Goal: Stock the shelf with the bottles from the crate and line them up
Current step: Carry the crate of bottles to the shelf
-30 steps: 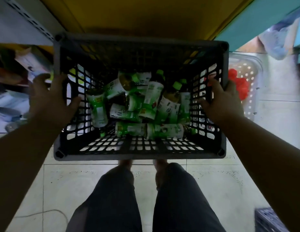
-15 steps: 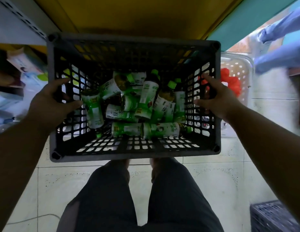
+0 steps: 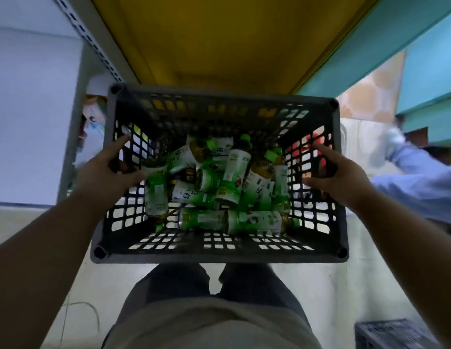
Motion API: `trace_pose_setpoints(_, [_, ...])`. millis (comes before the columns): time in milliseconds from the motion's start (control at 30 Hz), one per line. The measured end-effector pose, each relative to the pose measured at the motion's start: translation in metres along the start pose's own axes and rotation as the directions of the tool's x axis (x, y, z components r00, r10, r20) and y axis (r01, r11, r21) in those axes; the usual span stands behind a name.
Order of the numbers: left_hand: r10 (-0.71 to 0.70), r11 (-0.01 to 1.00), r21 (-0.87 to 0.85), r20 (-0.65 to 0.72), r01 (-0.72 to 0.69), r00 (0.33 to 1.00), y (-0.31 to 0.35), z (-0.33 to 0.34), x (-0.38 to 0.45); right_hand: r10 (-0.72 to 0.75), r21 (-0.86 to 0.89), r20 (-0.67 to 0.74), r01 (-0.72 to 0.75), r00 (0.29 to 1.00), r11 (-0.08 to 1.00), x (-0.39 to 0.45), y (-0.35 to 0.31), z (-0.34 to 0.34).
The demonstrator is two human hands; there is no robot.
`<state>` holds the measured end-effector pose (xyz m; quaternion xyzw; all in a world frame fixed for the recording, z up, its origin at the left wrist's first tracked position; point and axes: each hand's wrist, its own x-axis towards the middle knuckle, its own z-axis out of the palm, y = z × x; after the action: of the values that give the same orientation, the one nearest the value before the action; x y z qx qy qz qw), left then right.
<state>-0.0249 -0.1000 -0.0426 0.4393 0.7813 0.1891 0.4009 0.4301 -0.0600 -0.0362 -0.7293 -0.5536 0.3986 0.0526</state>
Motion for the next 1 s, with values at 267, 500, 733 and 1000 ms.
trace_pose_setpoints(267, [-0.04, 0.995, -0.1, -0.201, 0.02, 0.979, 0.042, -0.013, -0.13, -0.207, 0.004, 0.018, 0.207, 0.978, 0.978, -0.044, -0.01, -0.072])
trace_pose_setpoints(500, [-0.166, 0.974, -0.209, -0.39, 0.089, 0.906, 0.029, -0.015, -0.254, -0.369, -0.077, 0.103, 0.378, 0.924, 0.923, -0.084, -0.059, -0.11])
trace_pose_setpoints(733, [-0.384, 0.902, -0.382, -0.495, 0.202, 0.779, -0.034, -0.026, -0.378, -0.555, -0.058, 0.378, 0.618, 0.741, 0.784, -0.149, -0.132, -0.063])
trace_pose_setpoints(1000, [-0.591, 0.787, -0.543, -0.531, 0.292, 0.607, -0.128, -0.06, -0.522, -0.563, -0.06, 0.567, 0.711, 0.602, 0.7, -0.242, -0.205, 0.06])
